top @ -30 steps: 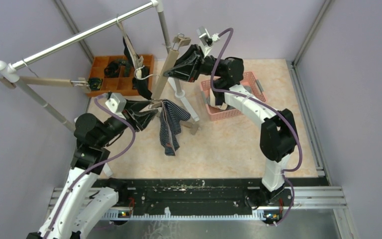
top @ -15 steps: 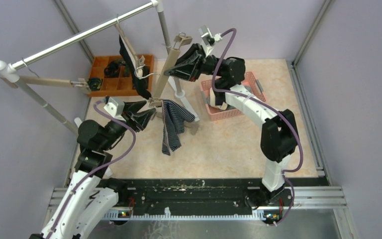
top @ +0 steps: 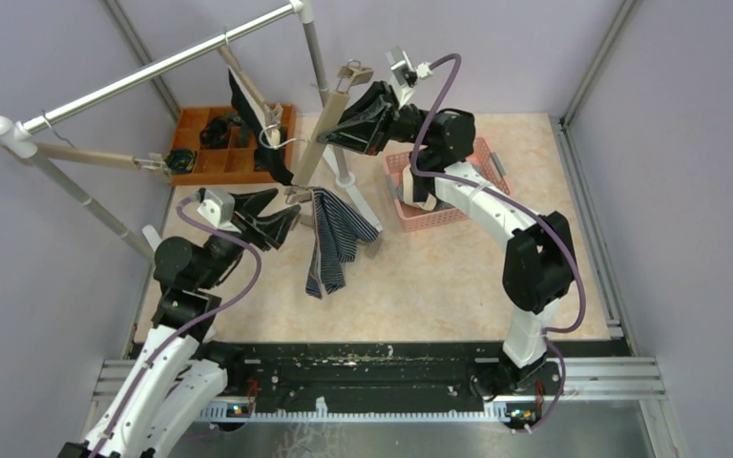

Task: Remove the underwear clipped to the hanger

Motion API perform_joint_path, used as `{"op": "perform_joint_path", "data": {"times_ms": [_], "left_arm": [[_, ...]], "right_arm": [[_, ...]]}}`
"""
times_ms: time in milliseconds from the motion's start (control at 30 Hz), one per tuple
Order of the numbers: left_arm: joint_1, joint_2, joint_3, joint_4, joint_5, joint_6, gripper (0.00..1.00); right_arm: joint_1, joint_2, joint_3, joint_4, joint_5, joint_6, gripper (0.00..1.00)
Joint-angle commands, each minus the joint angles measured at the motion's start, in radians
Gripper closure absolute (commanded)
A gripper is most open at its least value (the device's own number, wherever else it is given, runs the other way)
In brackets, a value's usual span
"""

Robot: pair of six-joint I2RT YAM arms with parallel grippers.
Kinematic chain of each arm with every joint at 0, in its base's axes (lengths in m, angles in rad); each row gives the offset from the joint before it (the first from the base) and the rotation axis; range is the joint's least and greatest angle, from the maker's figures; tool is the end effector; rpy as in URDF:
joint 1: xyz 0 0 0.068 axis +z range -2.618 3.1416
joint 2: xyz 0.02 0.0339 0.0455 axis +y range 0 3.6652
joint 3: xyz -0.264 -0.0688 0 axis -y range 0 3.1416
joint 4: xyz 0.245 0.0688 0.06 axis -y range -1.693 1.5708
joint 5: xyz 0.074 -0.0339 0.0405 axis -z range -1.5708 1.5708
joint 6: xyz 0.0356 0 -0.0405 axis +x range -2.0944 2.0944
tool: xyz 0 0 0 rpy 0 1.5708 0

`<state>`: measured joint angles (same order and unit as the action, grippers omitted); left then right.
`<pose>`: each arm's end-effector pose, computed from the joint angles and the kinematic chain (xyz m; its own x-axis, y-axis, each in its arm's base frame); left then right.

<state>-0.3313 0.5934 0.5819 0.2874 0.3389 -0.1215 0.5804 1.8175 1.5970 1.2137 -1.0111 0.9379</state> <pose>0.1383 -0.0601 0.3476 0.1819 -0.1834 -0.9661 0.6360 0.7712 -0.0267 0.3074 0.2377 0.4523 -0.1324 0.4251 -0.8954 -0.9660 -0.2579 0.0203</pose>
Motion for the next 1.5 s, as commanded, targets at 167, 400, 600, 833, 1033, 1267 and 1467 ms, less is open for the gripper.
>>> {"op": "perform_joint_path", "data": {"times_ms": [167,400,600,833,1033,1267,1467], "left_arm": [[-0.002,0.041,0.033,0.185,0.309,-0.115,0.31],[-0.002,0.028,0.014,0.217,0.256,-0.117,0.32],[-0.002,0.077,0.0,0.276,0.229,-0.125,0.32],[-0.002,0.142,-0.01,0.417,0.186,-0.121,0.38],[-0.002,0.188,-0.003,0.462,0.214,-0.129,0.64],[-0.002,0.162,0.05,0.289,0.199,-0.101,1.0],[-0.002,0.091,0.09,0.159,0.194,-0.039,0.43]], "right_arm": [[0.001,-0.072,0.01,0.065,0.025,0.006,1.0],[0.001,-0.084,-0.002,0.058,0.019,0.001,1.0],[0.002,-0.088,-0.002,0.055,0.01,0.001,1.0],[0.003,-0.093,-0.021,0.055,0.013,0.002,1.0],[0.003,-0.104,-0.034,0.025,0.022,-0.022,1.0],[0.002,-0.104,-0.029,0.02,0.025,-0.026,1.0],[0.003,-0.1,-0.023,0.024,0.022,-0.021,1.0]]}}
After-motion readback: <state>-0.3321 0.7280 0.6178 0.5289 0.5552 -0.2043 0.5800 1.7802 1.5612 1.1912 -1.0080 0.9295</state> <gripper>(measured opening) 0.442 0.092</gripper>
